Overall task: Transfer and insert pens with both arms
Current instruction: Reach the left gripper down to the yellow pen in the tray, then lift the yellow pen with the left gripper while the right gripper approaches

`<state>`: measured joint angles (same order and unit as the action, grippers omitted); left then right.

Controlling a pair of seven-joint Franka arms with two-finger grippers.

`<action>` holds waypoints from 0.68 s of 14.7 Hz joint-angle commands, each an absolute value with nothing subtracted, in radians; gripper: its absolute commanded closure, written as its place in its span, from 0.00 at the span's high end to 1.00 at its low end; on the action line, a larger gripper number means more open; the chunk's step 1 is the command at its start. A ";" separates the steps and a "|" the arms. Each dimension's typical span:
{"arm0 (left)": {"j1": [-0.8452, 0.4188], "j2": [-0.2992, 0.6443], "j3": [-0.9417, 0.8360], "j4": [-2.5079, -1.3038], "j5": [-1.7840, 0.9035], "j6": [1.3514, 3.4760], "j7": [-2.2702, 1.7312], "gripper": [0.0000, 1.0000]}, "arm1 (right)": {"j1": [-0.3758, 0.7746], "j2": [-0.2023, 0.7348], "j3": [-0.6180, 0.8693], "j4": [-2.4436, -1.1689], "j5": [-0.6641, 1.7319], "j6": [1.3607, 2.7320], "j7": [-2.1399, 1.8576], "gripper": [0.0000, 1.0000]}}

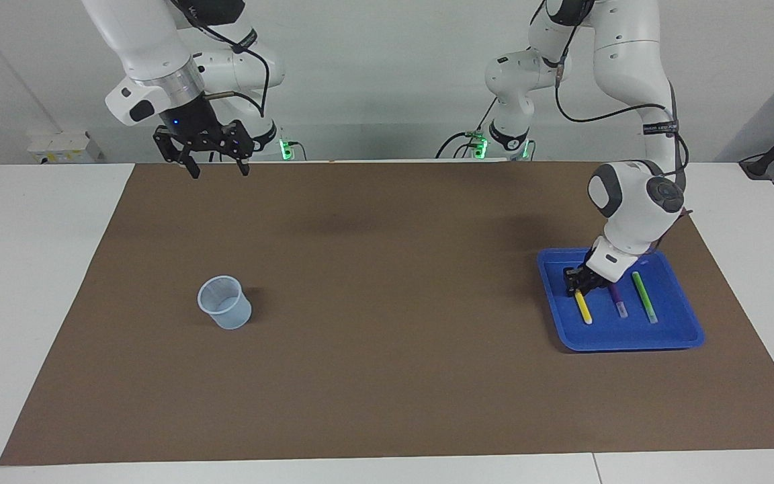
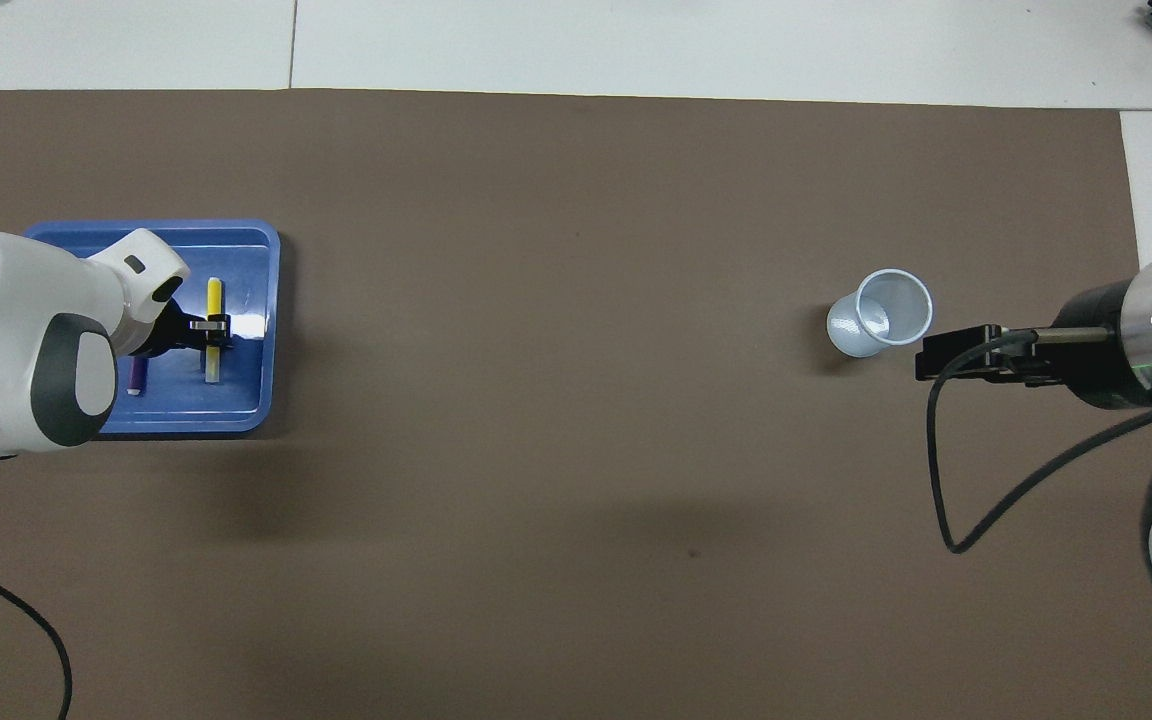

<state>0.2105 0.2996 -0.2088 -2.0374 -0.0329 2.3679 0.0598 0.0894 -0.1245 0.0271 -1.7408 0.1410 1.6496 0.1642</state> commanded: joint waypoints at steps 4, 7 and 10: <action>0.227 0.298 -0.213 -1.996 -0.041 2.275 0.141 0.00 | 0.086 -0.181 0.028 -1.844 0.245 1.655 0.014 1.00; 0.227 0.296 -0.213 -1.942 -0.035 2.226 0.192 0.00 | 0.087 -0.166 0.028 -1.850 0.293 1.683 -0.044 1.00; 0.254 0.293 -0.213 -1.913 -0.034 2.183 0.329 0.00 | 0.147 -0.144 0.028 -1.858 0.324 1.738 -0.049 1.00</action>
